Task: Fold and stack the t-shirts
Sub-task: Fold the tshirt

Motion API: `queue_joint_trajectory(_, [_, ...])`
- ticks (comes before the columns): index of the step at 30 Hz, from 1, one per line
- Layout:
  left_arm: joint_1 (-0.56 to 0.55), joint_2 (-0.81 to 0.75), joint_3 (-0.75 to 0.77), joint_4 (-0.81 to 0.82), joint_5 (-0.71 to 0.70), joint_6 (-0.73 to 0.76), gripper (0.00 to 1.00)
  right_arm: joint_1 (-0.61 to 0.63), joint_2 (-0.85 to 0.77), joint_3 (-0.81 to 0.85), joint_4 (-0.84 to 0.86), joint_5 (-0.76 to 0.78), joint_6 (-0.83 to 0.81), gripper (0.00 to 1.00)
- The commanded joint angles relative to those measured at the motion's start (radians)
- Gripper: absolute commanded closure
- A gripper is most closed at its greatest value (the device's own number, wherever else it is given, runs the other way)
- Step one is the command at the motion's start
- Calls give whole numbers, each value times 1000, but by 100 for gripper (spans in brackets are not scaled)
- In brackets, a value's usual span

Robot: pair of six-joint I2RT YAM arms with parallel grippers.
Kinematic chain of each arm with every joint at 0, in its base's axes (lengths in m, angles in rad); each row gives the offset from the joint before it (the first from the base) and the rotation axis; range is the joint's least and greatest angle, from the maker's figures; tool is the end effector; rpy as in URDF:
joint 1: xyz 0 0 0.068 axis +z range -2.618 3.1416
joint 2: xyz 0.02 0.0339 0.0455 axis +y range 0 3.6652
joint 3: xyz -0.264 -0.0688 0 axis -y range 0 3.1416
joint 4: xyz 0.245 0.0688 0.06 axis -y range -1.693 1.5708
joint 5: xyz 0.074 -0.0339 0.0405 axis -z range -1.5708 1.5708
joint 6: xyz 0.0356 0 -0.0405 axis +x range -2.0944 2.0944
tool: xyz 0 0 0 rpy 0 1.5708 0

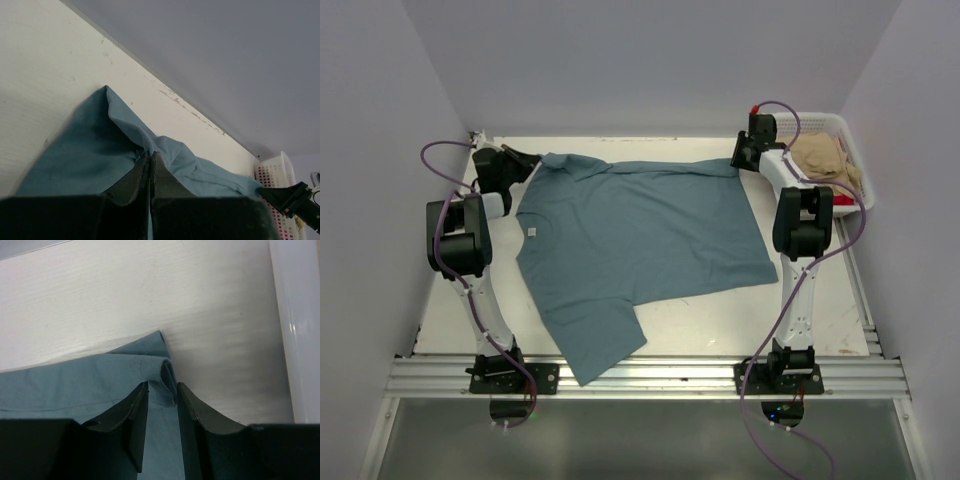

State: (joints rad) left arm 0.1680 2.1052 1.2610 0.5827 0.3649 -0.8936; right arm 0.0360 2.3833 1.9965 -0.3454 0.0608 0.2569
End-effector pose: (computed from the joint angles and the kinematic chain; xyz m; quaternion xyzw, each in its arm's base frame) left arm 0.4612 0.0653 0.1697 -0.2996 0.7287 -0.3471 0.5087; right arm 0.5424 0.0174 0.1850 0.1129 0.9060 0.0319 0.4066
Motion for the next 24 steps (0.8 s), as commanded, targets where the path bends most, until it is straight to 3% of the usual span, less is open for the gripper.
queue_joint_trajectory(1, [7,-57,-12,66,16,27,100,-5,14,18,3,14,-12,66])
queue_joint_trajectory(15, [8,-56,-11,65,19,27,100,-5,39,8,11,-1,-2,69])
queue_joint_trajectory(16, [7,-56,-11,65,19,28,100,-7,39,7,11,-1,-4,71])
queue_joint_trajectory(20, [7,-57,-11,65,19,27,100,-5,28,-1,16,-6,-2,100])
queue_joint_trajectory(24, [7,-63,-11,65,22,31,100,-5,-9,-18,28,-3,-5,100])
